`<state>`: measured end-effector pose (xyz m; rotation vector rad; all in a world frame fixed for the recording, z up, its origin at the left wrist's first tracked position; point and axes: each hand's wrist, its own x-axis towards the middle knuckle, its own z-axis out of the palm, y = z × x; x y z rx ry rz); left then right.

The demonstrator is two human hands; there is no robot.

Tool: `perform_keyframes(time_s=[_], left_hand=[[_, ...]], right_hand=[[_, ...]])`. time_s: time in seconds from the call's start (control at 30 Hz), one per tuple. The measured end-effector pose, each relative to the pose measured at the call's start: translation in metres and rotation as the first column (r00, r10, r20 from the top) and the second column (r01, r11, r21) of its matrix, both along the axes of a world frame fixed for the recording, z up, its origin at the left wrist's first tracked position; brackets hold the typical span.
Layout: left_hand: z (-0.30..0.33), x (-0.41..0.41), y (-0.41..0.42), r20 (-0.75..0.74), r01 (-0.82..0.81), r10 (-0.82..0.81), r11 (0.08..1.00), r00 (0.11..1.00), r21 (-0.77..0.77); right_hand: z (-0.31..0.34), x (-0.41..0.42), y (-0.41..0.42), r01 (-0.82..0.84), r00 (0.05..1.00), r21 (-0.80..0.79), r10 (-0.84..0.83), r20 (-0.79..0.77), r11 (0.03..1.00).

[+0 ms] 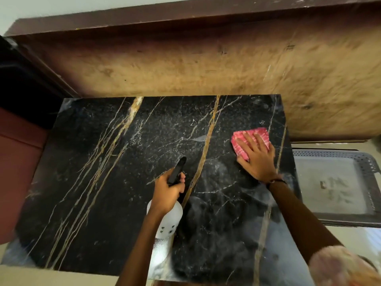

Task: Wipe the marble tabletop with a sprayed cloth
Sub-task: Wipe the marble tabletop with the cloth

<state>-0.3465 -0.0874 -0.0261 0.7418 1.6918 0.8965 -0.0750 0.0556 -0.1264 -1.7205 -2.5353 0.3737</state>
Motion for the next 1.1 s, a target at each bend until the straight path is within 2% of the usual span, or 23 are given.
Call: perform_keyframes(time_s=[0.1, 0.2, 0.3, 0.37, 0.43, 0.53, 0.63, 0.7, 0.8, 0.9, 1.0, 1.1], left_hand=[[0.002, -0.004, -0.005, -0.016, 0.009, -0.009, 1.0, 1.0, 0.014], [0.001, -0.006, -0.008, -0.016, 0.001, -0.001, 1.0, 1.0, 0.012], [0.002, -0.008, -0.009, -0.012, -0.01, 0.01, 1.0, 1.0, 0.013], [0.001, -0.011, -0.011, -0.01, -0.007, 0.007, 1.0, 1.0, 0.02], [0.0, -0.013, -0.013, -0.005, -0.002, 0.002, 0.999, 1.0, 0.034], [-0.003, -0.016, -0.016, 0.007, -0.002, 0.002, 0.999, 1.0, 0.037], [-0.005, -0.019, -0.02, 0.004, -0.007, 0.007, 1.0, 1.0, 0.029], [-0.007, -0.02, -0.022, -0.013, -0.001, 0.001, 1.0, 1.0, 0.024], [-0.008, -0.021, -0.025, -0.021, -0.01, 0.01, 1.0, 1.0, 0.022], [-0.007, -0.022, -0.028, -0.02, -0.04, 0.04, 0.999, 0.999, 0.017], [-0.007, -0.025, -0.031, -0.027, -0.045, 0.046, 0.999, 0.999, 0.011], [-0.006, -0.028, -0.035, -0.009, -0.057, 0.057, 0.998, 0.998, 0.02]], right_hand=[[0.0, -0.054, 0.023, -0.028, 0.999, -0.014, 0.028, -0.031, 0.999], [-0.001, -0.095, 0.008, -0.224, 0.974, -0.01, 0.225, 0.004, 0.974], [-0.003, -0.089, -0.036, -0.456, 0.89, 0.021, 0.456, 0.004, 0.89], [-0.005, -0.061, -0.06, -0.542, 0.84, 0.043, 0.542, 0.009, 0.839], [-0.005, -0.027, -0.062, -0.556, 0.831, 0.052, 0.556, 0.024, 0.829], [0.002, -0.009, -0.031, -0.419, 0.908, 0.022, 0.419, 0.0, 0.908], [0.008, -0.044, 0.005, -0.235, 0.972, -0.006, 0.235, -0.02, 0.972], [0.006, -0.081, 0.019, -0.207, 0.978, -0.001, 0.207, -0.026, 0.978], [0.001, -0.135, 0.016, -0.301, 0.954, -0.009, 0.3, -0.023, 0.954], [-0.002, -0.166, -0.022, -0.455, 0.89, -0.01, 0.455, -0.017, 0.89], [-0.001, -0.144, -0.075, -0.612, 0.789, 0.037, 0.614, -0.034, 0.79], [-0.003, -0.082, -0.1, -0.634, 0.77, 0.062, 0.636, -0.038, 0.771]])
